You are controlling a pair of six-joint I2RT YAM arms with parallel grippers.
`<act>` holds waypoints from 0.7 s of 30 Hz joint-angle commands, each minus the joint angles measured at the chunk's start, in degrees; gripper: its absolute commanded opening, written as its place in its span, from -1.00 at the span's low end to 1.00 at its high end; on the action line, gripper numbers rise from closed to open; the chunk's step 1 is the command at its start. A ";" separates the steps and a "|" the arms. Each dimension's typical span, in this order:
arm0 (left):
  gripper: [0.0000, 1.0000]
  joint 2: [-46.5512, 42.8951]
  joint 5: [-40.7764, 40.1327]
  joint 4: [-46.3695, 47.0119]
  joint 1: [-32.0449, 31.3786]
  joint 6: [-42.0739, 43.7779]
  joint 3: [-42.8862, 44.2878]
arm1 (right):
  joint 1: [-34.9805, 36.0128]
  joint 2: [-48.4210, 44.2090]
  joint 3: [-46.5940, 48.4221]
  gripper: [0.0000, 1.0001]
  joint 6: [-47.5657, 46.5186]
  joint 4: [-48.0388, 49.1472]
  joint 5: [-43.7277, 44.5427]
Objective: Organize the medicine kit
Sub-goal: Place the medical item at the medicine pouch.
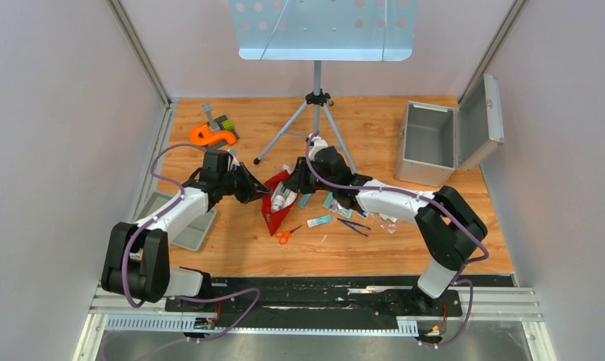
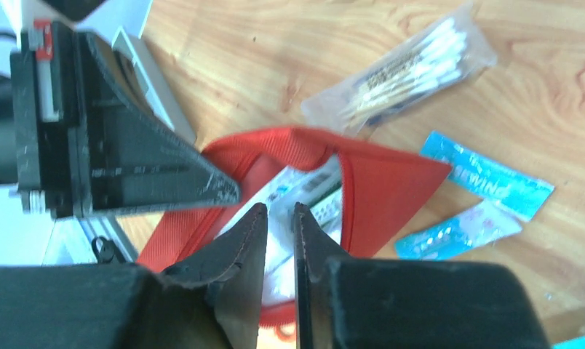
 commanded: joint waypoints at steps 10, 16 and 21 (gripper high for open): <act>-1.00 -1.56 0.16 0.43 0.23 1.28 0.91 | 2.31 2.59 4.87 -0.73 -4.39 -4.22 -3.23; -1.00 -1.56 0.44 0.73 0.23 1.25 1.10 | 3.69 1.97 3.57 -0.73 -6.26 -5.55 -2.32; -1.00 -1.60 1.08 0.78 0.23 1.56 1.47 | 4.68 5.75 6.37 -0.77 -6.84 -6.25 -4.77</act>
